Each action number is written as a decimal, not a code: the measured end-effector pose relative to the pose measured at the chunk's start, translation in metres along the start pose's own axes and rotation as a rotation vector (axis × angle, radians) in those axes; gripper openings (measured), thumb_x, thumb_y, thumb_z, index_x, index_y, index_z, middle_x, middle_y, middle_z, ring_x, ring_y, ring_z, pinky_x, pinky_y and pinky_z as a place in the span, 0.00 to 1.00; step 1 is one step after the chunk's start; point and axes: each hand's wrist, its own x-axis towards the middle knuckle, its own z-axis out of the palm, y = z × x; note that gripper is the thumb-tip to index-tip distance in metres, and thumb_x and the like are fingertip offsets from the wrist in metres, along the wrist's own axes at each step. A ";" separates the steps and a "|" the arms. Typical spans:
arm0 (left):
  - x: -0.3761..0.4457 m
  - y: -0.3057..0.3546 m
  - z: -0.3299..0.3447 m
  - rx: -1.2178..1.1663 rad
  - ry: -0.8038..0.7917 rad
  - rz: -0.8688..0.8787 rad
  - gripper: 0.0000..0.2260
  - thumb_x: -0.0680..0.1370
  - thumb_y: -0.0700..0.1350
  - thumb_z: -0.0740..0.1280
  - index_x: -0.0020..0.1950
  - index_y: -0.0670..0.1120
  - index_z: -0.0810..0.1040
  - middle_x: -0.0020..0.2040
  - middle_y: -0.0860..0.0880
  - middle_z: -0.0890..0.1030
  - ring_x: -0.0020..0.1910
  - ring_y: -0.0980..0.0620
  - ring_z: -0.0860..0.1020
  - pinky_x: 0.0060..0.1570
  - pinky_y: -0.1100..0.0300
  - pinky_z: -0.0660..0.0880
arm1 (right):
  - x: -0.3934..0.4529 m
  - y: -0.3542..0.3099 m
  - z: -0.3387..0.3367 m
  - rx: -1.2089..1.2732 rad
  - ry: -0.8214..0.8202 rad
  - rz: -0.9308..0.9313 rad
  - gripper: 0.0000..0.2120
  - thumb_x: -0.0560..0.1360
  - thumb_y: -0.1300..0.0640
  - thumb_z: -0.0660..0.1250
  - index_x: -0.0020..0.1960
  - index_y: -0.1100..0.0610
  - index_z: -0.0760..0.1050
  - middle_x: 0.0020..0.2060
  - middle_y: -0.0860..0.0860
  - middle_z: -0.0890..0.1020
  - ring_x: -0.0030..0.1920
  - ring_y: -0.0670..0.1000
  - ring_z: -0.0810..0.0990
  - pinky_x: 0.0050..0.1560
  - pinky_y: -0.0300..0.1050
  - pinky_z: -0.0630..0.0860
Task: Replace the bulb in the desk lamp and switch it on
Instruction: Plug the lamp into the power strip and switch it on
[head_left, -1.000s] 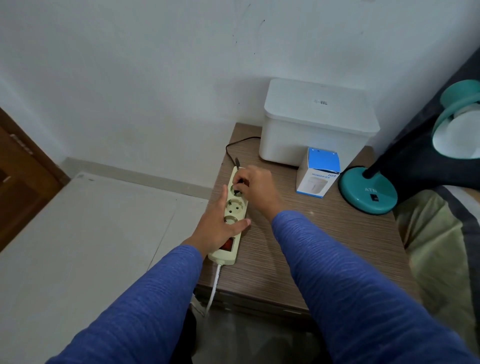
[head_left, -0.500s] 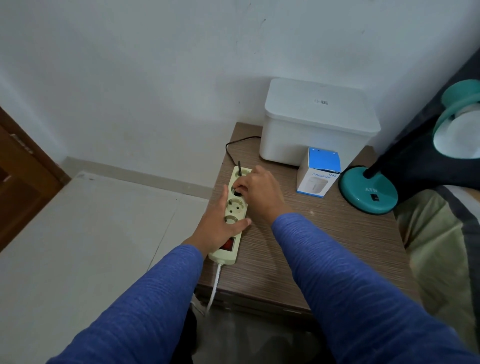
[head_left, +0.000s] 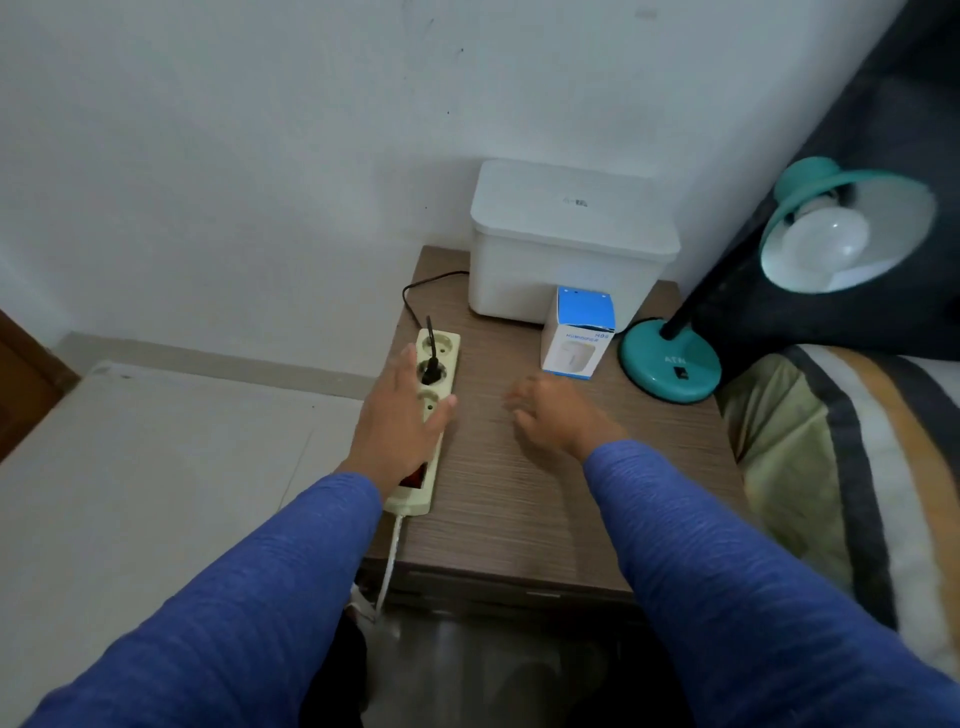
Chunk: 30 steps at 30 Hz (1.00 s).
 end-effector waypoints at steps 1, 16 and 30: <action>-0.001 0.010 -0.002 0.050 0.050 0.050 0.32 0.77 0.54 0.63 0.75 0.46 0.54 0.72 0.45 0.66 0.69 0.45 0.67 0.68 0.49 0.68 | -0.003 0.008 0.000 0.002 -0.013 0.047 0.15 0.76 0.56 0.59 0.61 0.56 0.76 0.59 0.57 0.79 0.58 0.57 0.77 0.60 0.53 0.75; 0.038 0.171 0.062 0.562 -0.377 0.280 0.19 0.77 0.48 0.62 0.65 0.41 0.73 0.64 0.41 0.75 0.62 0.42 0.74 0.59 0.52 0.73 | -0.053 0.106 -0.057 -0.091 -0.103 0.415 0.18 0.75 0.54 0.61 0.61 0.61 0.76 0.61 0.59 0.78 0.60 0.60 0.76 0.57 0.47 0.73; 0.070 0.224 0.144 0.555 -0.483 0.309 0.21 0.78 0.45 0.61 0.71 0.41 0.67 0.68 0.40 0.70 0.65 0.42 0.72 0.64 0.53 0.70 | -0.051 0.187 -0.050 0.078 0.108 0.391 0.24 0.76 0.57 0.61 0.72 0.53 0.66 0.68 0.57 0.71 0.67 0.58 0.72 0.68 0.51 0.69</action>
